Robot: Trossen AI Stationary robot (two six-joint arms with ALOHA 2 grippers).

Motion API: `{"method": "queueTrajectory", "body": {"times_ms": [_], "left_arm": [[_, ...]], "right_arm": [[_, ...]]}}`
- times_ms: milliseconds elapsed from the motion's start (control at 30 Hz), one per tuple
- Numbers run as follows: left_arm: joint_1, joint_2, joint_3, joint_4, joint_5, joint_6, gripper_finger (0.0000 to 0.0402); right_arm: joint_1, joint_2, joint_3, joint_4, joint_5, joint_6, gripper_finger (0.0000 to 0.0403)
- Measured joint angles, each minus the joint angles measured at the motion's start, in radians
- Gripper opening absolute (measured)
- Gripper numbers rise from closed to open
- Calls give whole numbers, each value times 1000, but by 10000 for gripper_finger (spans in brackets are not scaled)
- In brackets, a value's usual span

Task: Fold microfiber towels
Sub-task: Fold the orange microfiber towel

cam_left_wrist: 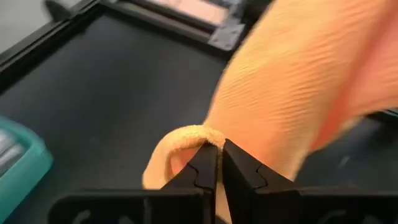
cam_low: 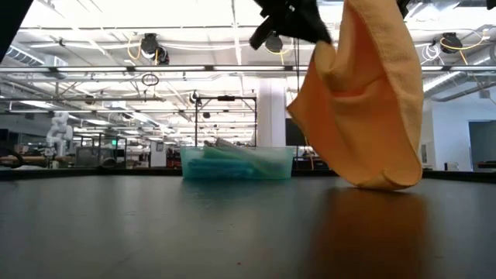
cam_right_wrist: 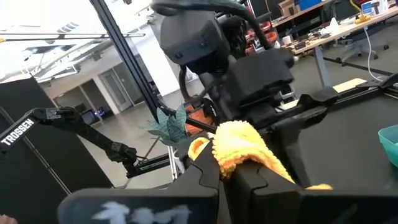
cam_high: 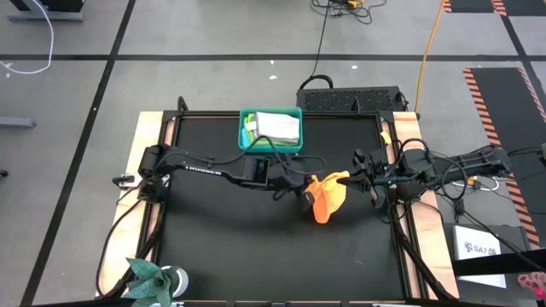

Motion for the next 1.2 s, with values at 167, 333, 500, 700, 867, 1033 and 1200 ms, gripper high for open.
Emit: {"method": "queueTrajectory", "body": {"times_ms": [167,333,500,700,867,1033,1200], "left_arm": [[0,0,0,44,96,37,7],[-8,0,0,-27,88,15,12],[-3,0,0,-238,47,-55,26],[18,-1,0,-421,44,-177,28],[31,-34,-1,-425,51,-200,28],[32,-63,0,-422,85,-128,29],[52,-59,0,-431,227,-69,55]], "right_arm": [[0,0,0,0,0,0,0],[0,0,0,0,-2,0,0],[0,0,0,0,-2,1,0],[0,0,0,0,-2,4,0],[0,0,0,0,-2,4,0],[0,-1,0,1,-1,3,0],[0,-1,0,9,0,1,0]]}}
